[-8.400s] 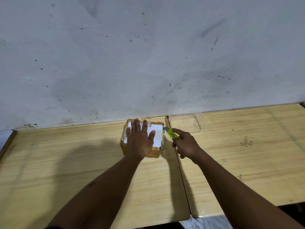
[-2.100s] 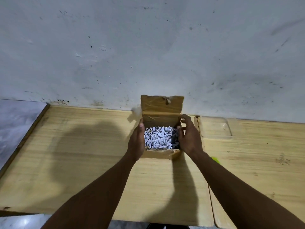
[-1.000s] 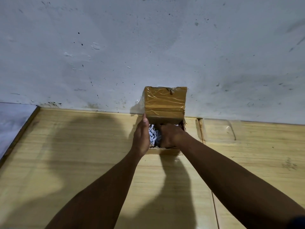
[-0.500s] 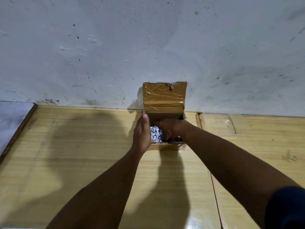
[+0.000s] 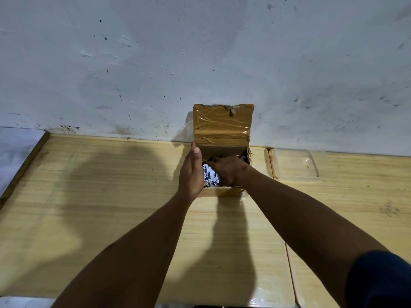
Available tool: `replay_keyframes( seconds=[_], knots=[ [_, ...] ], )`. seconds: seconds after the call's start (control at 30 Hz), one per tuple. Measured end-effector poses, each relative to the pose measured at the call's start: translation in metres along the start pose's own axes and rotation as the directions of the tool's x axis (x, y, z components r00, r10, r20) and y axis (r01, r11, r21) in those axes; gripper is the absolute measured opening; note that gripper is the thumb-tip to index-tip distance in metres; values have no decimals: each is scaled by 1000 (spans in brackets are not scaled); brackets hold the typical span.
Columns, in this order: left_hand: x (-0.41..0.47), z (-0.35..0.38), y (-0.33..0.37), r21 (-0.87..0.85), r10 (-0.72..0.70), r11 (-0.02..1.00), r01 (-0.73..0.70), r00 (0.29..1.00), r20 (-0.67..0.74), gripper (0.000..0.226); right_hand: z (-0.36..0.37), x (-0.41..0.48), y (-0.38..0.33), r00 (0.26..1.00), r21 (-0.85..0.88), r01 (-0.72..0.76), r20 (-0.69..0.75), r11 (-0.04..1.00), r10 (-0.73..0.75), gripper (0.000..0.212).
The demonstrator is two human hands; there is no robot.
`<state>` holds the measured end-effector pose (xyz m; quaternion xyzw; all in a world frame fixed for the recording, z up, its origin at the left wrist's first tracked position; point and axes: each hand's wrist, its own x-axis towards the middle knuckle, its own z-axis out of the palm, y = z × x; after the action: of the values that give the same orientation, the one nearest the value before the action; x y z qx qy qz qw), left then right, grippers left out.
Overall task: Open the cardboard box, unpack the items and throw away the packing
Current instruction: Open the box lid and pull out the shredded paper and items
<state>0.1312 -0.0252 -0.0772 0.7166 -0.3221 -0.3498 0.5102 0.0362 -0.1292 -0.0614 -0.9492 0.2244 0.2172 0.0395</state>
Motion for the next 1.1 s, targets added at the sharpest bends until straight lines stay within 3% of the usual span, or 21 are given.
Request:
replay_keyframes(
  seconds=[0.2, 0.47, 0.57, 0.67, 0.8, 0.9, 0.97, 1.03, 1.1],
  knots=[
    [0, -4, 9, -50, -15, 999, 15, 1000, 18, 58, -36, -4, -1, 997, 140, -76, 21, 987, 73, 42],
    [-11, -19, 30, -66, -112, 992, 112, 994, -11, 88, -76, -42, -4, 978, 18, -37, -204, 999, 40, 71],
    [-31, -28, 50, -26, -58, 998, 57, 998, -32, 69, -81, -66, -11, 960, 10, -8, -279, 1000, 11, 84],
    [-61, -38, 63, 26, -2, 1000, 3, 999, -33, 57, -75, -98, -24, 951, 46, 0, -309, 999, 14, 82],
    [-98, -46, 46, 91, 63, 994, -58, 996, -59, 43, -39, -137, -48, 940, 92, 14, -341, 996, 18, 90],
    [-118, -46, 5, 224, 34, 974, -22, 998, -52, 40, 2, -150, -65, 968, 79, -1, -251, 997, 21, 97],
    [-126, -46, -29, 358, 21, 934, -15, 1000, -10, 55, 24, -152, -73, 986, 91, -22, -164, 996, 37, 96],
    [-131, -44, -62, 569, 60, 816, -100, 994, 89, 75, 45, -150, -78, 993, 109, -43, -105, 993, 55, 97],
    [-134, -41, -85, 735, 76, 655, -176, 983, 167, 80, 62, -146, -82, 993, 134, -47, -98, 990, 60, 98]
  ],
)
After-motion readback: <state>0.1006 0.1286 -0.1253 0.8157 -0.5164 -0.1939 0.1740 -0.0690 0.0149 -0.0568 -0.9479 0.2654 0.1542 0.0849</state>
